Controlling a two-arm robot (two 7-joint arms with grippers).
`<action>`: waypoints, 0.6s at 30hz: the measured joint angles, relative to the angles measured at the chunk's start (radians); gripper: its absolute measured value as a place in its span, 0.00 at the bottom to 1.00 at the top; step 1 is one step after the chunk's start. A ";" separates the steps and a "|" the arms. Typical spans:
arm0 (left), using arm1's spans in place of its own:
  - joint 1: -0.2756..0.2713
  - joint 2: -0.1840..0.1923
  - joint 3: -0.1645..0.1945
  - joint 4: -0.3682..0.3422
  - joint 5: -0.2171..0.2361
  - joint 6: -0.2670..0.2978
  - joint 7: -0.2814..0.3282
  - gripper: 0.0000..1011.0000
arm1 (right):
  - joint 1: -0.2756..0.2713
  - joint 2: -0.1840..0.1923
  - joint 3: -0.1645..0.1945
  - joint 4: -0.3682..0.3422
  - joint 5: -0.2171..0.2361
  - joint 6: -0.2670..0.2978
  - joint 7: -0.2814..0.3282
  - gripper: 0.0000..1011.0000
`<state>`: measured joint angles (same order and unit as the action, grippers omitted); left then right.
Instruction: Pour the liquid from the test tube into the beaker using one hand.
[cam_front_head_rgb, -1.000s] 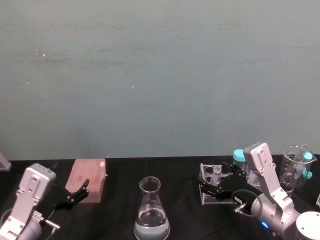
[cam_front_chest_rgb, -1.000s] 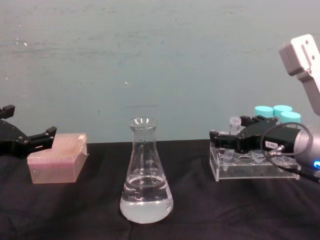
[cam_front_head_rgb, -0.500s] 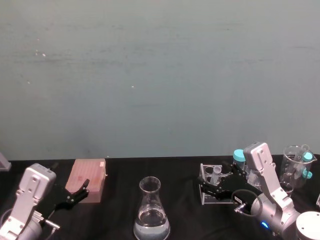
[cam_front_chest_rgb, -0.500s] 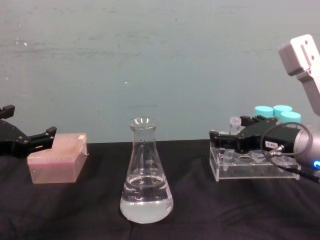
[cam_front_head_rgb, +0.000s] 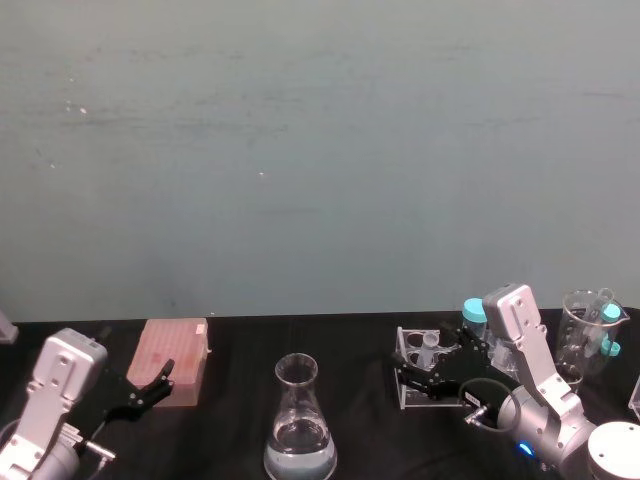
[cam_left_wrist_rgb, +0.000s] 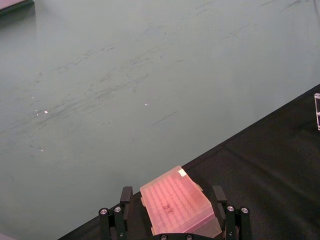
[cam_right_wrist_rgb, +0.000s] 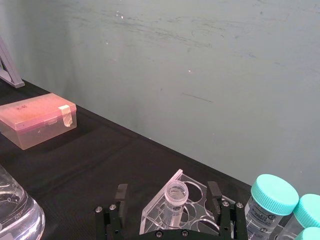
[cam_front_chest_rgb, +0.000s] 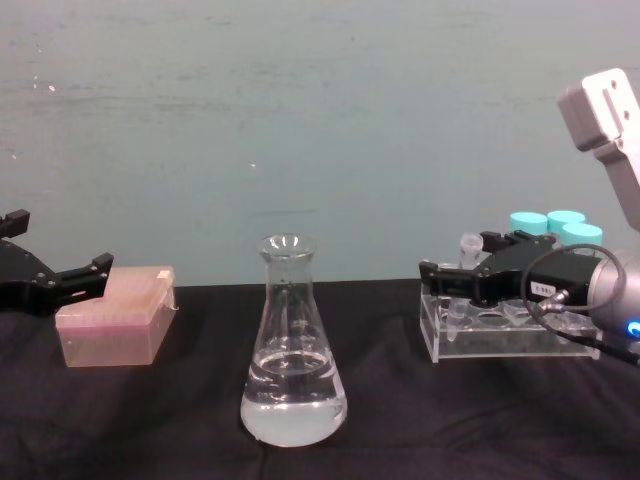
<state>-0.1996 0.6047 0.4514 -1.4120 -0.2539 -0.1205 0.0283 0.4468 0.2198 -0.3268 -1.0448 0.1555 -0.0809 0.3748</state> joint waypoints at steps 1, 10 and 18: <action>0.000 0.000 0.000 0.000 0.000 0.000 0.000 0.99 | 0.000 0.000 0.000 0.000 0.000 0.000 0.000 0.97; 0.000 0.000 0.000 0.000 0.000 0.000 0.000 0.99 | 0.000 0.000 0.000 0.000 0.000 0.000 0.001 0.76; 0.000 0.000 0.000 0.000 0.000 0.000 0.000 0.99 | 0.000 0.000 0.000 0.000 0.000 0.000 0.001 0.53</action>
<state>-0.1996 0.6047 0.4514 -1.4120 -0.2539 -0.1205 0.0283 0.4464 0.2198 -0.3268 -1.0449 0.1557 -0.0809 0.3755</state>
